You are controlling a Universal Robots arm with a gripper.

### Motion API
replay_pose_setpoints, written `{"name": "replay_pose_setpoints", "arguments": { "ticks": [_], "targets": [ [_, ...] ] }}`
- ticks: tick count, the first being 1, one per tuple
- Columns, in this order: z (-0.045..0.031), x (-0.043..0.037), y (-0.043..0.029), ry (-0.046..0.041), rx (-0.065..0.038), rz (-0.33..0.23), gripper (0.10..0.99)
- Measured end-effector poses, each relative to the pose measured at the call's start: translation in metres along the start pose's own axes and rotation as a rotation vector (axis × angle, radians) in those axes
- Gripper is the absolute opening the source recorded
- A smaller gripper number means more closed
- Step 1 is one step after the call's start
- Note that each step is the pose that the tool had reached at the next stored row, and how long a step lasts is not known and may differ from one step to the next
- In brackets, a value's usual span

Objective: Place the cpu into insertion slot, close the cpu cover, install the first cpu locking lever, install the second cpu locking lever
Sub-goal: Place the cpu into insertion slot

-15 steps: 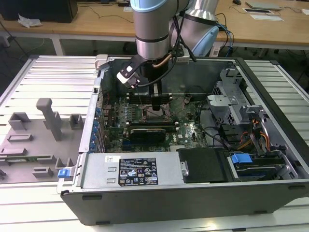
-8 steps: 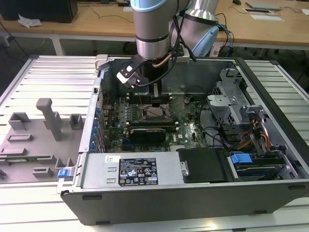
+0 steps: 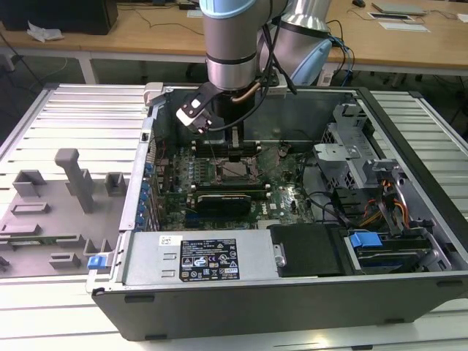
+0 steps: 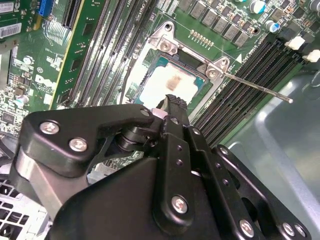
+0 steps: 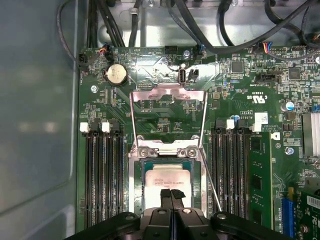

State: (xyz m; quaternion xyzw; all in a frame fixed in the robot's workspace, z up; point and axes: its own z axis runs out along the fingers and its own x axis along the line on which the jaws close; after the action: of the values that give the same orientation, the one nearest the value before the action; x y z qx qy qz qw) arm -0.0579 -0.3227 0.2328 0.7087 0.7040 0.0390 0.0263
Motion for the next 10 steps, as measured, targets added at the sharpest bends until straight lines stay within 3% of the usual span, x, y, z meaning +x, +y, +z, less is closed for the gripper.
{"name": "replay_pose_setpoints", "arguments": {
  "ticks": [3, 4, 7, 10],
  "targets": [
    [0.0002, -0.0006, 0.0005, -0.0001, 0.004, 0.001, 0.106],
    [0.0005, -0.0011, 0.0011, -0.0004, 0.019, 0.003, 0.106],
    [0.0005, -0.0012, 0.0013, -0.0005, 0.02, 0.004, 0.106],
    [0.0015, -0.0025, 0.0099, -0.0005, 0.023, 0.004, 0.106]
  ]
}}
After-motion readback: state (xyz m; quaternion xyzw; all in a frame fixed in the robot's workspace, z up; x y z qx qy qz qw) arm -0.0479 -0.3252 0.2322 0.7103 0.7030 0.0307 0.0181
